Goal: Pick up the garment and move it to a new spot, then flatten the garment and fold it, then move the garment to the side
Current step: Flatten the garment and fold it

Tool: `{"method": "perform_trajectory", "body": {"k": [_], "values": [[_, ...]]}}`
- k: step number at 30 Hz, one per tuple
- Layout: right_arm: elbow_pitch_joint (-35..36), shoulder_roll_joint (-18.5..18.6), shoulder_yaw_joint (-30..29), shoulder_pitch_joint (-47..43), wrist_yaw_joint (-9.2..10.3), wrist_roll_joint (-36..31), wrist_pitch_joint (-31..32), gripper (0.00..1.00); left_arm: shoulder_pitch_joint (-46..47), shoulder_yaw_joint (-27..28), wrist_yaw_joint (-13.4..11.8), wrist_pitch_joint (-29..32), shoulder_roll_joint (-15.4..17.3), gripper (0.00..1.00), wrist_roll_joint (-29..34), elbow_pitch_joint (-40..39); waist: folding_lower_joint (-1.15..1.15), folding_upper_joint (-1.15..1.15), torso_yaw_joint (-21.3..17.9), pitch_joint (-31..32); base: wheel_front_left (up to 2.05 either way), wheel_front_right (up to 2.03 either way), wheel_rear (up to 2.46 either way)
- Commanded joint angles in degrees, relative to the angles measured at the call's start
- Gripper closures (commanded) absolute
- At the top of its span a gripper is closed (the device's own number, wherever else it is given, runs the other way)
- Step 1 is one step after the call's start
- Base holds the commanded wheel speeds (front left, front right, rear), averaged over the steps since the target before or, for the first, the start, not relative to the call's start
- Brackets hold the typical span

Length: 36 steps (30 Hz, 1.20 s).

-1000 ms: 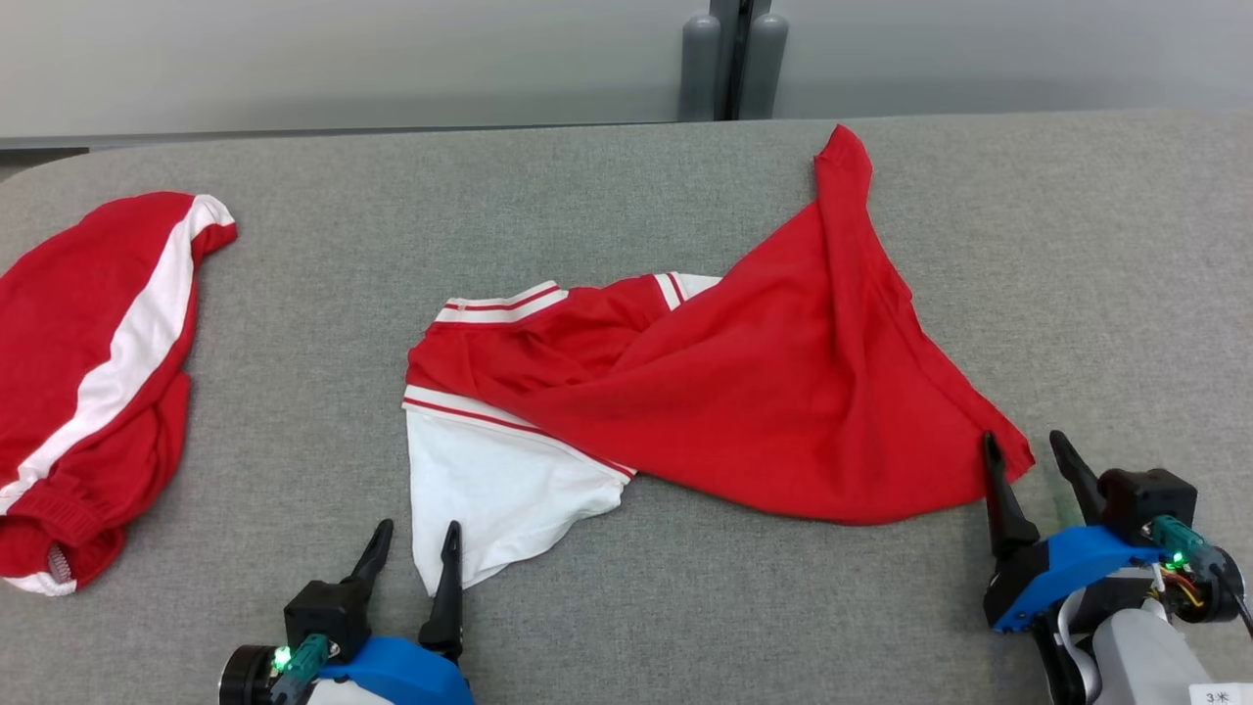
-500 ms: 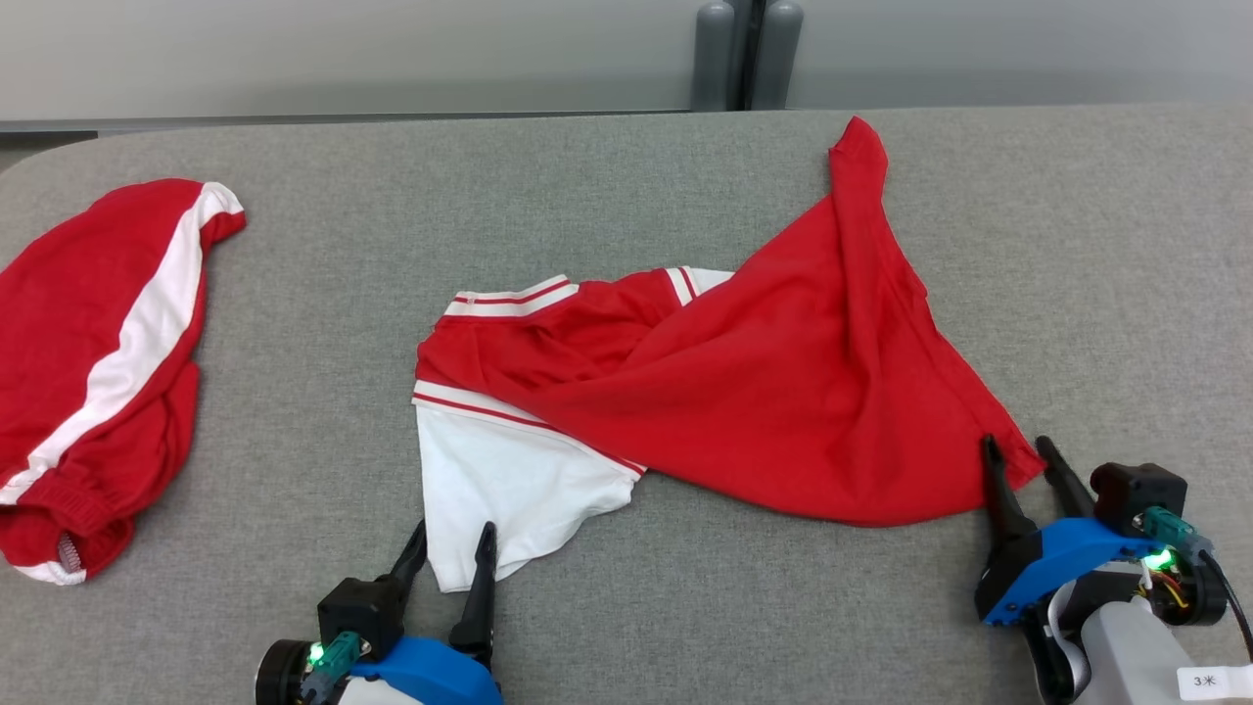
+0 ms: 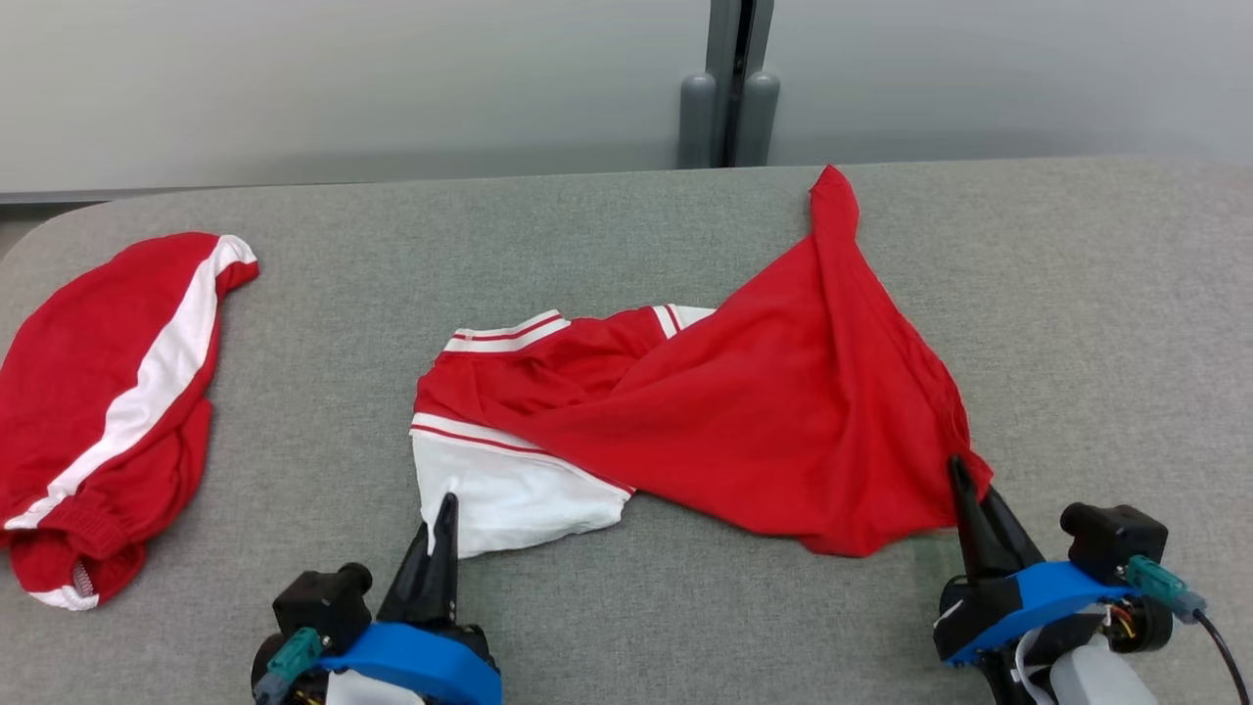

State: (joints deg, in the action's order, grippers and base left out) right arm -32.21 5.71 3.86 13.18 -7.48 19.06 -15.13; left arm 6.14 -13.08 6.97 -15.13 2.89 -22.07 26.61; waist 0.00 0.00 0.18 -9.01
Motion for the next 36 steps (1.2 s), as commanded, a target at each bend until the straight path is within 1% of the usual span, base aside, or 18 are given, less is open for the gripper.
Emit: {"method": "perform_trajectory", "body": {"k": [1,4,7,9,13,17,21,24,27,29,32,36], "values": [[1.00,0.51,0.15,-0.38,-0.03,0.71,-0.01,1.00,0.59,0.50,0.29,-0.03,-0.02,1.00,-0.27,-0.83,0.00,0.00,-0.34,0.27,0.00,0.00,0.00],[5.79,1.22,1.49,0.30,-0.03,3.14,-0.02,1.00,3.38,1.19,0.43,-0.03,0.01,1.00,0.14,-3.89,0.00,0.00,-0.82,0.25,0.00,0.00,0.00],[9.76,2.13,2.23,3.93,-0.03,5.95,-0.03,1.00,8.40,1.89,0.58,-0.03,1.22,1.00,0.29,-5.30,0.00,0.00,-1.45,-0.65,0.00,0.00,0.00],[10.51,3.01,2.74,7.39,-0.03,7.63,-0.02,1.00,14.06,1.52,0.58,-0.03,2.75,1.00,0.56,-5.35,0.00,0.00,-1.97,-1.72,0.00,0.00,0.00],[9.73,4.77,3.02,18.94,-0.03,10.54,0.67,1.00,27.45,1.17,0.50,0.87,6.07,1.00,-1.58,-3.69,0.00,0.00,-3.26,-5.19,0.00,0.00,0.00],[5.76,4.60,2.68,32.84,-0.03,13.33,2.78,1.00,42.32,1.81,0.50,2.64,8.97,1.00,-3.68,-0.60,0.00,0.00,-4.90,-9.98,0.00,0.00,0.00],[-0.93,4.14,1.66,46.63,-0.03,15.73,3.85,1.00,56.31,1.62,0.51,3.79,10.44,1.00,-4.73,3.76,0.00,0.00,-5.72,-14.10,0.00,0.00,0.00],[-6.42,4.08,0.06,56.40,-0.03,17.19,3.94,1.00,66.49,1.15,0.51,4.03,10.53,1.00,-4.89,7.38,0.00,0.00,-5.84,-16.67,0.00,0.00,0.00],[-11.51,4.16,-0.89,64.45,-0.03,18.35,3.72,1.00,75.95,0.35,0.51,3.28,9.89,1.00,-5.06,11.68,0.00,0.00,-5.71,-18.02,0.00,0.00,0.00],[-13.93,4.61,-0.77,69.00,-0.03,18.76,3.28,1.00,80.03,-0.53,0.51,2.68,8.39,1.00,-4.71,13.13,0.00,0.00,-5.35,-18.38,0.00,0.00,0.00],[-16.44,5.21,0.48,73.27,-0.03,18.95,2.34,1.00,84.51,-1.78,0.52,1.74,7.66,1.00,-5.39,14.22,0.00,0.00,-4.94,-18.51,0.00,0.00,0.00],[-18.21,5.60,3.00,74.87,-0.03,20.03,1.51,1.00,84.58,-3.67,0.52,0.76,7.01,1.00,-6.73,14.74,0.00,0.00,-4.45,-18.31,0.00,0.00,0.00]]}}
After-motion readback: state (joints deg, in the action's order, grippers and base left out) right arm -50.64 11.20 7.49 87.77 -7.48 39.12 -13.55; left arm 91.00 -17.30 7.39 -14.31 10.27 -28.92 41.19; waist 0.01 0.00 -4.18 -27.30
